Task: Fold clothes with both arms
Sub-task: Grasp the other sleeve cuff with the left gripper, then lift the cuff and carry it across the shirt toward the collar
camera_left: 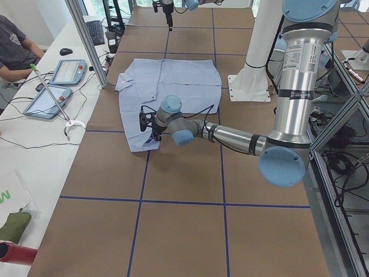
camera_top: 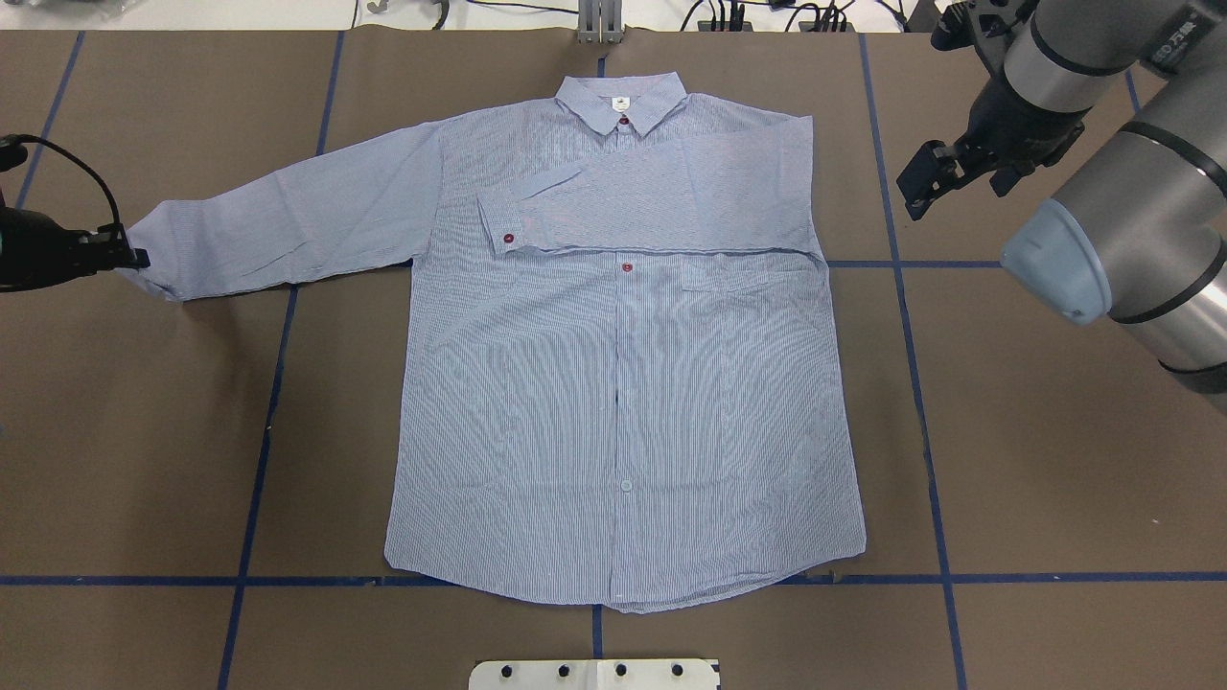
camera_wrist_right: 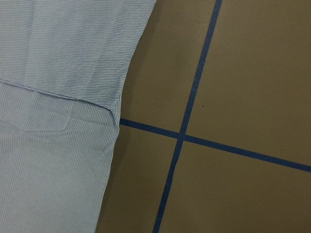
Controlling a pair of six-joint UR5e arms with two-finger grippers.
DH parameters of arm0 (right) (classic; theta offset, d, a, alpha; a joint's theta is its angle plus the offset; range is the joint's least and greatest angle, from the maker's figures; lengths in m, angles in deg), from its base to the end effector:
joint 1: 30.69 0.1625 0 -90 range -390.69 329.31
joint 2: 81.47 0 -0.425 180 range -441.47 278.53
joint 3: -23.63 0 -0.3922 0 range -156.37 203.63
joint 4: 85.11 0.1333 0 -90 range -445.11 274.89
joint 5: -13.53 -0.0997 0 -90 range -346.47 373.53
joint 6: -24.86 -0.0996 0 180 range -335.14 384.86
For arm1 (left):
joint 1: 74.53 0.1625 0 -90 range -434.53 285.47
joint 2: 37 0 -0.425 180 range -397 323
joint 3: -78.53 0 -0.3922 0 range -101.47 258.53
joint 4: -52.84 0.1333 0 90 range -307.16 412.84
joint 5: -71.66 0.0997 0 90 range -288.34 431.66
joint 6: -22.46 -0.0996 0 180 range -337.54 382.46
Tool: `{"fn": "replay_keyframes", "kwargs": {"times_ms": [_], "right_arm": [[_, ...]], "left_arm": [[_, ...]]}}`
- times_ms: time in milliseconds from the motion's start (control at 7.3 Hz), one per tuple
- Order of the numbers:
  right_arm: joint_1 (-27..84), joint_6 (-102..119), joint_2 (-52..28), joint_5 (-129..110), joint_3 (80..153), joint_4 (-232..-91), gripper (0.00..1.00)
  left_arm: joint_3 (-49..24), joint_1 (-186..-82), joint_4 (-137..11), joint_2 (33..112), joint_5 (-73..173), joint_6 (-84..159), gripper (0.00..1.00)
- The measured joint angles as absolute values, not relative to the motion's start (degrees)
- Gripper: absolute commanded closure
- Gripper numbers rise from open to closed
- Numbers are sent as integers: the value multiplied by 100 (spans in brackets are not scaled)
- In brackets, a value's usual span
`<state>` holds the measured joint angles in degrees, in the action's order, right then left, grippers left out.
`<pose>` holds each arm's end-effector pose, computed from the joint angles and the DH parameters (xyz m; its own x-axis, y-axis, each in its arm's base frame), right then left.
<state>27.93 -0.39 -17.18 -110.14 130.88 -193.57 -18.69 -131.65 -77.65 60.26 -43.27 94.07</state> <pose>-0.2439 -0.5499 0.3122 0.7365 -0.2381 0.6332 0.1765 0.9712 0.1599 0.2298 -0.5238 0.4562 0.4768 -0.2107 -0.8534 0.4465 0.8943 0.0287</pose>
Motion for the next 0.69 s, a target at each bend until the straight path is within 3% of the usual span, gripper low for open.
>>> {"fn": "replay_keyframes", "kwargs": {"times_ms": [274,685], "right_arm": [[2806,-61,-1511,-11011,13112,-19314,0],[2822,-63,-1114,-11023,13423,-19296,0]], "left_arm": [[-2067,-13158,-6380,7069,-4342,9584,100],[-1609,-12816,-5630,8578,-4350,10808,100]]}}
